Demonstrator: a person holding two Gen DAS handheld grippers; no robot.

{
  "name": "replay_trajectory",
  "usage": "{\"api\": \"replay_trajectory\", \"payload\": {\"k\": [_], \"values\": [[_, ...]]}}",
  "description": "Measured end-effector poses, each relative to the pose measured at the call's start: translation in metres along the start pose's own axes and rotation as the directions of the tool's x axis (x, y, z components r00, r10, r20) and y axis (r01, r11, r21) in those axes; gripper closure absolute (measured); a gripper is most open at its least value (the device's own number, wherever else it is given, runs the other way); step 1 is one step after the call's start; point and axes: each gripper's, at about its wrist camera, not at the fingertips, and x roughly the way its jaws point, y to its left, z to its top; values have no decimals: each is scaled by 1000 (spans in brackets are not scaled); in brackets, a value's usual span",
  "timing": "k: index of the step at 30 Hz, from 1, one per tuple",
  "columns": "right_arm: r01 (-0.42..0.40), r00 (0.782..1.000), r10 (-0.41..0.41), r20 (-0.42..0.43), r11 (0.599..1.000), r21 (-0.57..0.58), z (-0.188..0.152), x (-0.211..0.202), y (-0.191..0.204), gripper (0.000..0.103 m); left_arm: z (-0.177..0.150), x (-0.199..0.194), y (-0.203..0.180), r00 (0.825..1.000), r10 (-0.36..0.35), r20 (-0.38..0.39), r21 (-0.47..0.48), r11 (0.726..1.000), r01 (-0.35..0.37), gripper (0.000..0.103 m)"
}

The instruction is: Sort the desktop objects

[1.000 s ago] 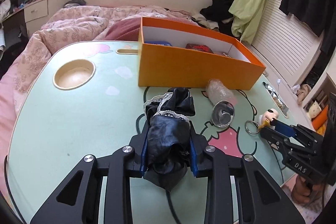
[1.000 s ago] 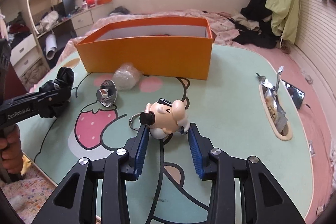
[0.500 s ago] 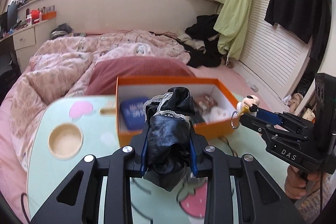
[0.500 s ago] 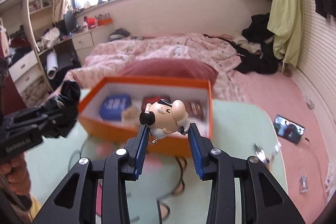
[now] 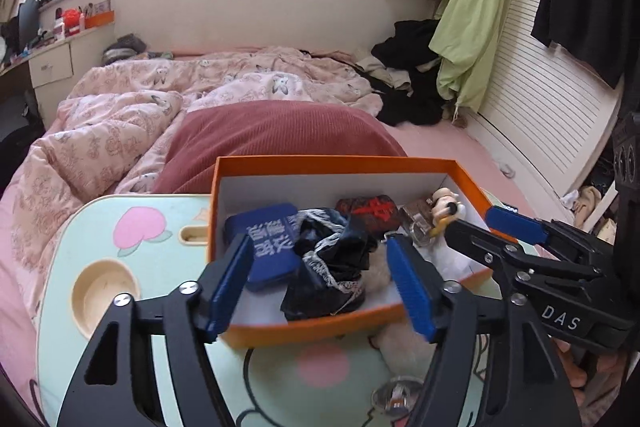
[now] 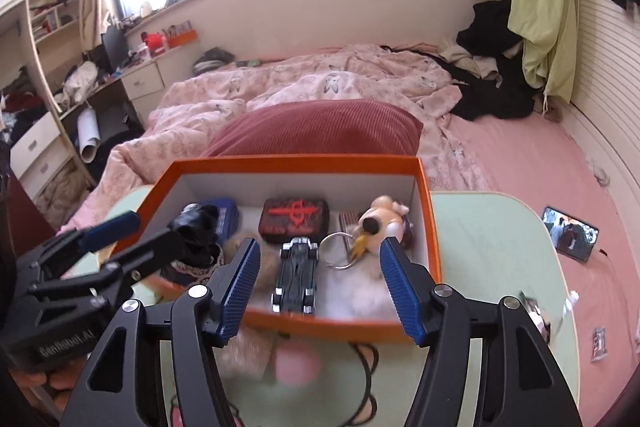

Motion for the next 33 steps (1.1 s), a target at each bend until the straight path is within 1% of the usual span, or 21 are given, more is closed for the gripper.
{"api": "replay_trajectory", "payload": {"k": [2, 3, 4, 5, 8, 10, 13, 16, 17, 18, 19, 20, 27, 33], "values": [[-14, 1000, 14, 19, 1000, 1, -14, -13, 1, 38, -7, -11, 0, 1000, -10, 7, -1, 1000, 10, 30], [-5, 999, 5, 34, 1000, -10, -20, -20, 2, 34, -13, -18, 1, 1000, -19, 7, -6, 1000, 19, 30], [10, 999, -9, 38, 1000, -24, -29, -27, 3, 25, -19, -23, 1, 1000, -25, 2, -12, 1000, 25, 30], [16, 999, -15, 34, 999, -30, -36, -33, 4, 19, -25, -27, 1, 1000, -29, -10, -16, 999, 29, 30], [0, 1000, 0, 1, 1000, -28, -58, -44, 3, 19, -47, -35, -1, 997, -23, -71, -12, 1000, 22, 29], [15, 999, -17, -28, 999, -42, -72, -46, 3, 19, -63, -40, -3, 996, -16, -89, -9, 1000, 16, 29], [63, 993, -70, -92, 995, -75, -90, -39, 4, 19, -85, -41, -5, 991, 37, -125, 10, 999, -36, 29], [77, 982, -88, -169, 994, -71, -103, -24, -1, 18, -101, -37, -3, 981, 91, -170, 38, 996, -86, 29], [87, 980, -98, -174, 994, -67, -106, -21, -3, 7, -106, -34, -3, 977, 102, -185, 51, 994, -94, 28], [97, 978, -106, -182, 993, -61, -107, -18, -5, 0, -111, -32, -5, 975, 122, -183, 86, 990, -108, 18], [107, 977, -117, -180, 992, -61, -108, -15, -6, 0, -114, -31, -7, 975, 138, -176, 122, 986, -117, 2], [110, 977, -119, -177, 992, -61, -109, -14, -7, 0, -117, -30, -8, 975, 132, -177, 134, 985, -109, 0], [91, 982, -102, -159, 993, -72, -116, -14, -6, 0, -117, -29, -6, 977, 122, -176, 133, 986, -99, 0], [89, 982, -100, -158, 993, -72, -111, -16, -8, 0, -117, -30, -7, 978, 120, -173, 135, 986, -98, 0]]}}
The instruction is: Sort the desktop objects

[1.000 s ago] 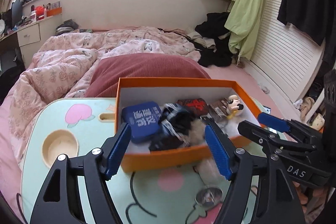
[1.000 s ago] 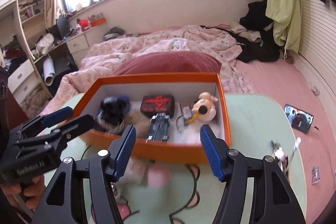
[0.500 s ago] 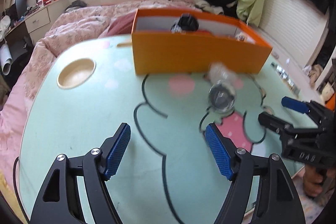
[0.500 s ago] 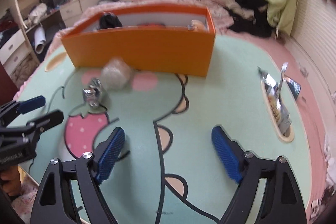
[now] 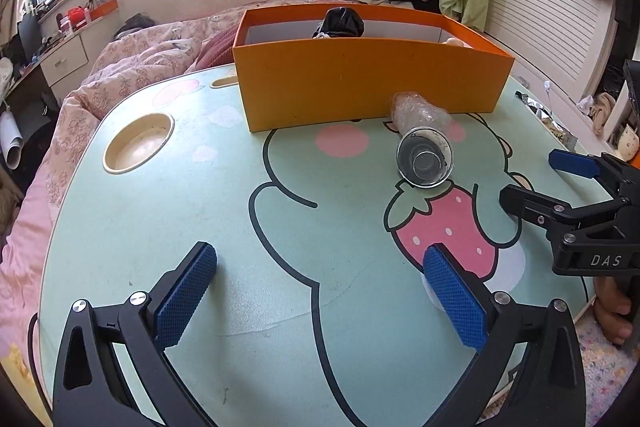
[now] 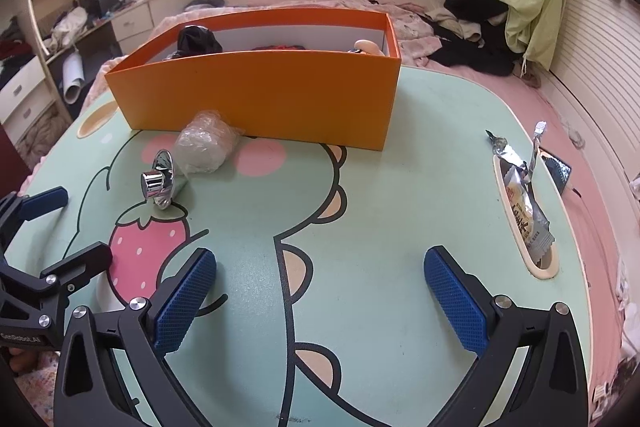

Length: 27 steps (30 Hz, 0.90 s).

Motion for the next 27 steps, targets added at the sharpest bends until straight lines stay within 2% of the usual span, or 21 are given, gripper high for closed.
{"api": "replay_trajectory", "payload": {"k": [27], "values": [[-2, 1000, 2, 3, 1000, 0, 1, -2, 0, 0, 1, -1, -1, 1000, -1, 1, 0, 1000, 1, 0]]}}
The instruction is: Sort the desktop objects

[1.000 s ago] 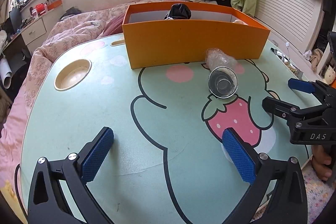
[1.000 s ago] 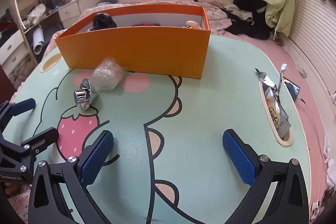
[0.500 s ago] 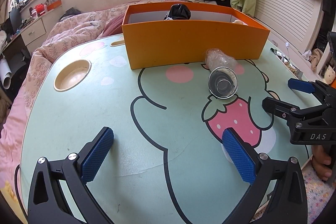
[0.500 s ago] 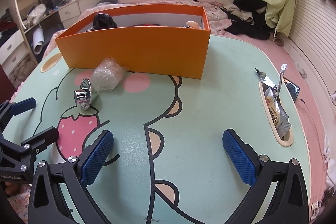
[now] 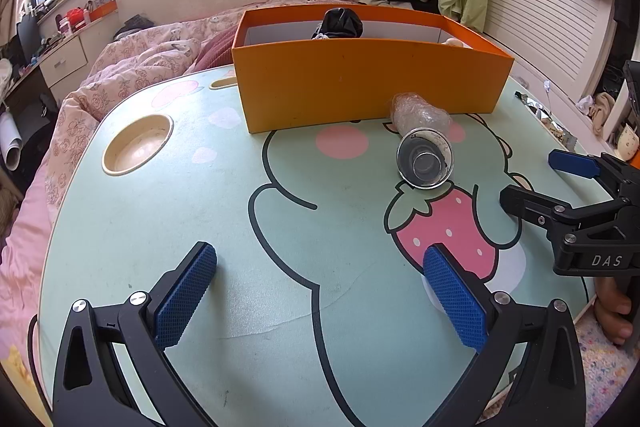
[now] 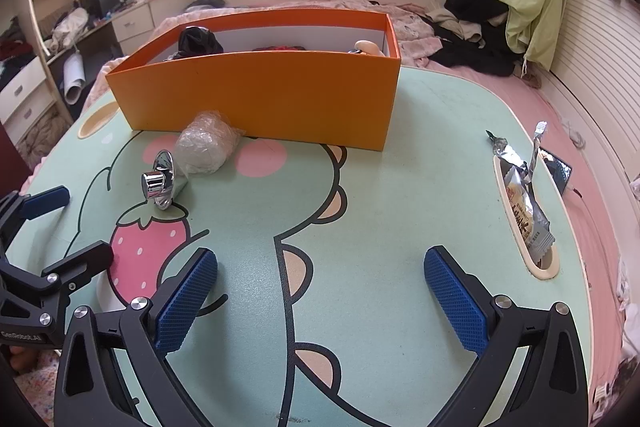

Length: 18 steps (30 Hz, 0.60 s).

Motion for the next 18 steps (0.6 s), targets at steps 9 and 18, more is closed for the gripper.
{"api": "replay_trajectory", "payload": {"k": [9, 18], "values": [[-2, 1000, 2, 0, 1000, 3, 0, 0, 0, 0, 0, 0, -1, 1000, 1, -1, 3, 1000, -1, 0], [-136, 989, 128, 72, 984, 115, 0, -12, -24, 0, 28, -2, -23, 997, -81, 2, 58, 995, 80, 0]]}}
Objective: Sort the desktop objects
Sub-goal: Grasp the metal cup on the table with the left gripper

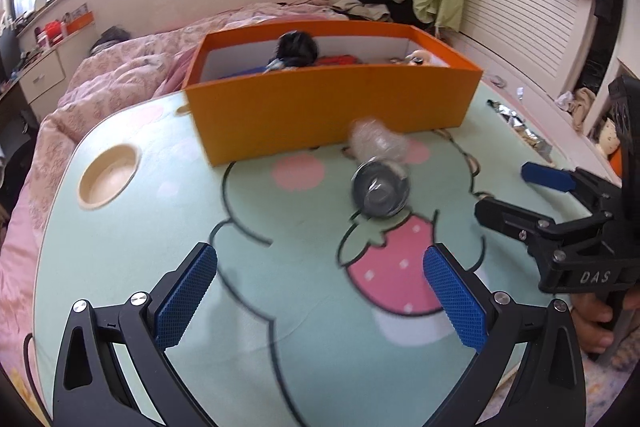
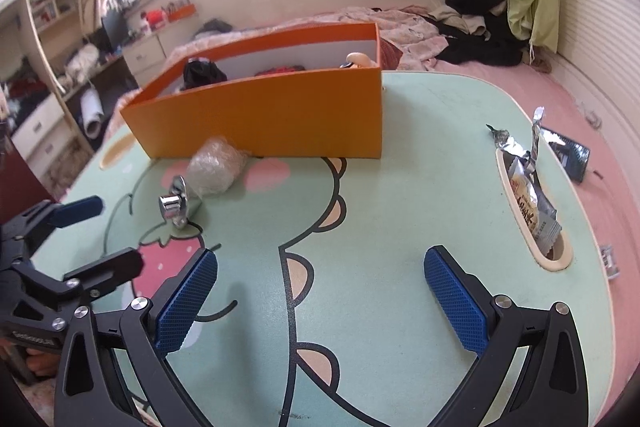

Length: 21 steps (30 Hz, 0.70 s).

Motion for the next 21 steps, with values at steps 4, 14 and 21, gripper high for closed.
{"api": "replay_trajectory", "payload": {"k": [4, 14, 21], "values": [[37, 999, -38, 13, 998, 54, 2, -3, -8, 0, 22, 12, -8, 998, -67, -6, -3, 998, 67, 0], [45, 999, -47, 18, 997, 63, 1, -6, -10, 0, 39, 43, -10, 999, -19, -39, -9, 1000, 19, 57], [47, 999, -48, 15, 997, 62, 2, -5, -13, 0, 15, 15, 4, 999, -24, 22, -57, 998, 25, 65]]}}
